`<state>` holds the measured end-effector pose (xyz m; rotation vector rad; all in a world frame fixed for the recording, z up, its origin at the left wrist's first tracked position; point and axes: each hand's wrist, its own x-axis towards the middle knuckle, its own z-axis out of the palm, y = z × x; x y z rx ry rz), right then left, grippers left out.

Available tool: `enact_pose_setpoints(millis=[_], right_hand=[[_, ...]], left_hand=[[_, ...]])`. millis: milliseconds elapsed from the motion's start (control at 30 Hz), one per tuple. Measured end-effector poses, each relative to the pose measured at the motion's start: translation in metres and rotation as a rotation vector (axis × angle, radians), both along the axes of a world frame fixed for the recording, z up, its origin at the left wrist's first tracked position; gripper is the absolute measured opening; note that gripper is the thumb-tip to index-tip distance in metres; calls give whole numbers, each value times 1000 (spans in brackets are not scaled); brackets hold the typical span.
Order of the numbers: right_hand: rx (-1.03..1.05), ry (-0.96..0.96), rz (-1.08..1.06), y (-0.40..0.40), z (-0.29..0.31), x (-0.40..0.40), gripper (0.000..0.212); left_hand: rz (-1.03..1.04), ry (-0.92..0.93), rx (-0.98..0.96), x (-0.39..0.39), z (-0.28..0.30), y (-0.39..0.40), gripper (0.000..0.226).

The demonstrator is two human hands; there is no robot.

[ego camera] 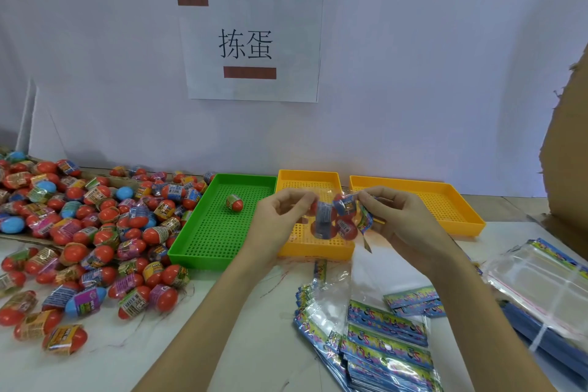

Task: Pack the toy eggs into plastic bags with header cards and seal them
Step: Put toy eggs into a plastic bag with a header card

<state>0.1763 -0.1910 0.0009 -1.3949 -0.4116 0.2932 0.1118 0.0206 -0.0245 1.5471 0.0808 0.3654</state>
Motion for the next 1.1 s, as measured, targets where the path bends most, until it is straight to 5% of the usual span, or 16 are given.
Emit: enact_pose_setpoints(millis=[200, 333, 433, 667, 900, 1100], right_hand=[[-15, -9, -61, 4, -1, -1, 28], [-129, 16, 94, 4, -2, -3, 44], [-207, -30, 112, 6, -4, -5, 39], [-101, -129, -160, 11, -6, -4, 18], [-324, -433, -254, 9, -12, 1, 17], [-409, -662, -393, 11, -13, 4, 7]], left_hand=[[-13, -1, -314, -1, 6, -5, 10], [79, -38, -442, 0, 5, -10, 7], [130, -37, -442, 2, 4, -5, 12], [-294, 134, -306, 0, 1, 4, 63], [-219, 141, -220, 2, -1, 14, 73], [-215, 45, -117, 2, 3, 16, 58]])
